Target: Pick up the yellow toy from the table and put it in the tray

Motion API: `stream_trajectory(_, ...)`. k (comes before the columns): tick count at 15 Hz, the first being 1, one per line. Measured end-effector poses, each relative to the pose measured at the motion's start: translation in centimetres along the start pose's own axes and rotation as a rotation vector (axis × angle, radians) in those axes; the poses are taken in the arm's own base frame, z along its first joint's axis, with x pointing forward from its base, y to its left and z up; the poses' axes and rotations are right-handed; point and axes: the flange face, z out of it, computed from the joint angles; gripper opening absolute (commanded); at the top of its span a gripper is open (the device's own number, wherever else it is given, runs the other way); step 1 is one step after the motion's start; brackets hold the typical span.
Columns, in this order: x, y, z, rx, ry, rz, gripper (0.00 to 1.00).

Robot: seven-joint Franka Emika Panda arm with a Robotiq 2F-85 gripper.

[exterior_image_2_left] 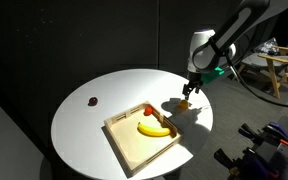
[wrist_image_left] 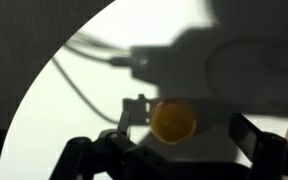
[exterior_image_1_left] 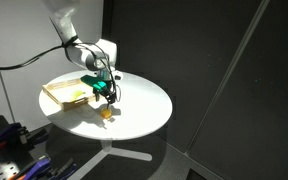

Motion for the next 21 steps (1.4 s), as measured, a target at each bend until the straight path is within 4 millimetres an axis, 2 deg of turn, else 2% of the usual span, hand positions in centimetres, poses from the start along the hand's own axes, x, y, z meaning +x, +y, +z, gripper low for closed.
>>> stream_trajectory(5,2.0,-0.8,2.1,-0.021,0.001,0.021,1.00)
stream_trajectory(10,3.5,-0.7,3.5,-0.035,0.001,0.034,1.00)
stream_trajectory(21,4.2,0.5,5.8,-0.054,-0.018,0.050,1.00)
